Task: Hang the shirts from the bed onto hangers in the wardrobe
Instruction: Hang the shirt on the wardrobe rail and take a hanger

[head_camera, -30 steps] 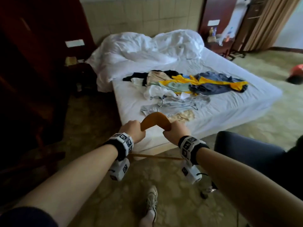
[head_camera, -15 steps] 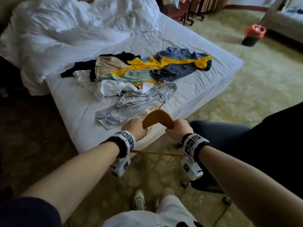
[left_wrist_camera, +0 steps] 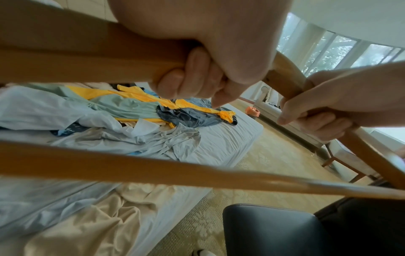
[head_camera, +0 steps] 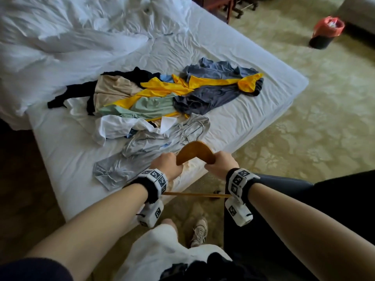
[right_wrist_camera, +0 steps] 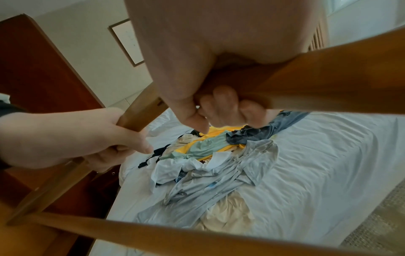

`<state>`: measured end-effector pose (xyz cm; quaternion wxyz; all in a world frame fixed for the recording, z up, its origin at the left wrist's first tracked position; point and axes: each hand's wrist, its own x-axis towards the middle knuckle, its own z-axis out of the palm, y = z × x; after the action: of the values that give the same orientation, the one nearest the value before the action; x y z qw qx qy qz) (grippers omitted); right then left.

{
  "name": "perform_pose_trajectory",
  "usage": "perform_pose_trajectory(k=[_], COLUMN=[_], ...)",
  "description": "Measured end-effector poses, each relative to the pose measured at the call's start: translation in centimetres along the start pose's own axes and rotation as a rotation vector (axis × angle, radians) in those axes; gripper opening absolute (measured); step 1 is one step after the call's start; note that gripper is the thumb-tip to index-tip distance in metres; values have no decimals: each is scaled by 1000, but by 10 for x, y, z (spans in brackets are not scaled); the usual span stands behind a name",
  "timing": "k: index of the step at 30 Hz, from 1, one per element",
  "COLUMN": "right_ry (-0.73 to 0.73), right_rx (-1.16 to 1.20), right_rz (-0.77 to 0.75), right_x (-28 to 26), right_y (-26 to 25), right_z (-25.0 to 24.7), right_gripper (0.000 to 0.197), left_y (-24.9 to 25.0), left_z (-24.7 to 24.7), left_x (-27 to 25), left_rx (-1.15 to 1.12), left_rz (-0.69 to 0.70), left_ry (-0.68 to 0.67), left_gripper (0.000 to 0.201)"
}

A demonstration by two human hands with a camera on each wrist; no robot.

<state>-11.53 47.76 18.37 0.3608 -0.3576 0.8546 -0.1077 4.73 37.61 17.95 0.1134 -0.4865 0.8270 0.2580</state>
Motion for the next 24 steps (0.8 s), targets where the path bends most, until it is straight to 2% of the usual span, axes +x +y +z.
perform_pose_trajectory(k=[5,9,15,18,20,24], right_ry=[-90,-144,-221,-337,-430,-656], right_rx=[-4,22,25,78,199,491], right_rz=[8,14,58,95,116,102], right_x=[55,100,171,198,211,245], right_y=[-14,-30,-56,-62,-65,-85], right_z=[2,-2,-9,-2,1,-2], right_gripper=[16,14,15,19,22,19], left_y=[-10,-21,-37,-50,-58,-68], left_z=[-5,-16,-34,-34,-31,-23], left_x=[53,102,175,202,216,242], left_rx=[16,49,61,116,170,266], left_rz=[-59,-32,5,20,46,175], left_ry=[-54,-93,-146,-172,-200,-255], left_gripper=[27,18,21,25,31,22])
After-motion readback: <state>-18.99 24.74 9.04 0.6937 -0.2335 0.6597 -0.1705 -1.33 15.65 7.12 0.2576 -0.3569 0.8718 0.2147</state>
